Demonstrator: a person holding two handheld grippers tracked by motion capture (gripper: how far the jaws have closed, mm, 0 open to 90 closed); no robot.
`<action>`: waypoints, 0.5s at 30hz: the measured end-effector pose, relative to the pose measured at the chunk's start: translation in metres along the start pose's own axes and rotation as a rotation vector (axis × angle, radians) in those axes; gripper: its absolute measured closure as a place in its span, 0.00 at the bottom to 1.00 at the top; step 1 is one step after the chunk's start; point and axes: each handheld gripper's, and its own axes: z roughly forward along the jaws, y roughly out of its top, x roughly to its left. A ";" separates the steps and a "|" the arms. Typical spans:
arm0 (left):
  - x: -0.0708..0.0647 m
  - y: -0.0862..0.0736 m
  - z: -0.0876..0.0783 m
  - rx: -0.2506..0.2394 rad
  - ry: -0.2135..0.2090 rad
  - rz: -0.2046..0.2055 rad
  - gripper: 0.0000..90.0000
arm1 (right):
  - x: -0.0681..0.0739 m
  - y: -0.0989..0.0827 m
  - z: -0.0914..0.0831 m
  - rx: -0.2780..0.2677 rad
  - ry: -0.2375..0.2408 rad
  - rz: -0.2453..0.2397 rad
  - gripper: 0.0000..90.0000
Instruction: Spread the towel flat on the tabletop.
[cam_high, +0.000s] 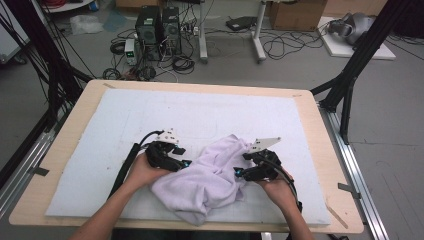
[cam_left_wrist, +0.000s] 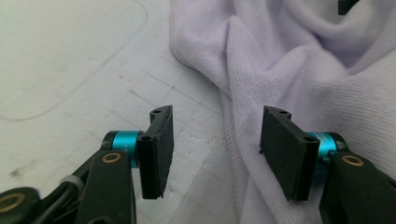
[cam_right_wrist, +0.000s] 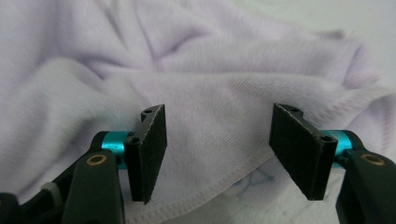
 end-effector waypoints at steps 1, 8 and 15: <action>0.000 0.000 0.007 0.018 -0.004 0.004 0.50 | 0.000 0.000 0.000 0.000 0.000 0.000 0.40; -0.013 0.005 0.034 0.050 -0.057 0.077 0.89 | 0.007 -0.010 0.013 0.024 0.006 -0.067 0.78; -0.001 0.002 -0.003 0.020 0.031 0.024 0.96 | 0.004 0.006 0.012 0.005 0.068 -0.093 0.96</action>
